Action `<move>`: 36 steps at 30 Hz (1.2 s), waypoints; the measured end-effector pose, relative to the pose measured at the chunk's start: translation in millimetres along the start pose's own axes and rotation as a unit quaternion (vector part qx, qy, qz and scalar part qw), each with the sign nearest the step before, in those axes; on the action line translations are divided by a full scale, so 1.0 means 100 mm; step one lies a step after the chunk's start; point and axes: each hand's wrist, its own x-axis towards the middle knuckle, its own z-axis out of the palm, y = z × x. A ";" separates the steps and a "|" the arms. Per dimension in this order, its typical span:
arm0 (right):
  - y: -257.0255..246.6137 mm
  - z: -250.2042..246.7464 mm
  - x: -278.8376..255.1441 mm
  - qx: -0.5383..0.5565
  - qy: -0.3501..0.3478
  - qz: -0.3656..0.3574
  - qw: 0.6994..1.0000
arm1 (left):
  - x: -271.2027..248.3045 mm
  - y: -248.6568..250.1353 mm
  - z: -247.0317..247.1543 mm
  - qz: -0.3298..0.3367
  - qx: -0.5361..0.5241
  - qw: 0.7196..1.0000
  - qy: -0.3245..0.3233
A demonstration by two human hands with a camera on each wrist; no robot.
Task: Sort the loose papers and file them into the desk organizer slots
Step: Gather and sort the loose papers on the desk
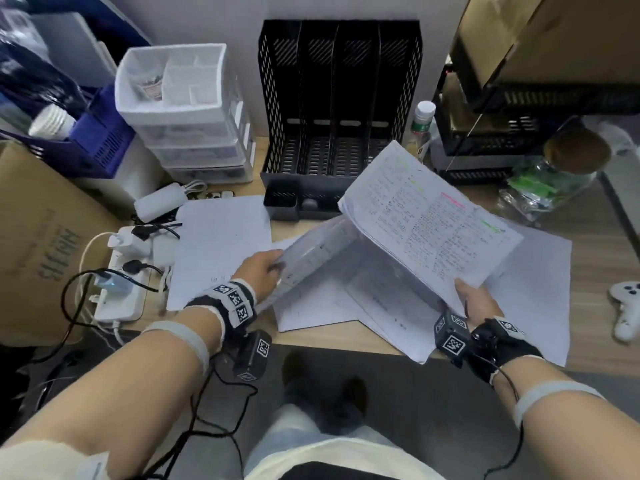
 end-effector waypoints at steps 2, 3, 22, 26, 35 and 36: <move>-0.06 0.04 -0.01 0.032 0.002 0.009 0.999 | -0.03 -0.05 -0.22 -0.032 -0.154 0.986 0.045; -0.07 0.05 0.02 0.032 0.010 0.007 0.999 | -0.04 -0.11 -0.30 -0.051 -0.214 0.974 0.055; 0.05 0.69 -0.17 -0.203 0.008 -0.048 0.978 | -0.13 -1.20 -0.36 -0.339 -0.251 0.890 0.172; 0.14 0.90 -0.28 -0.175 0.003 -0.056 0.983 | -0.07 -1.00 -0.55 -0.330 -0.159 0.863 0.349; 0.11 1.40 -0.37 -0.148 -0.100 -0.078 0.981 | 0.38 -0.49 -0.82 -0.111 -0.369 0.920 -0.072; 0.09 1.46 -0.44 -0.115 -0.097 -0.062 0.987 | 0.40 -0.57 -0.79 -0.099 -0.362 0.925 -0.059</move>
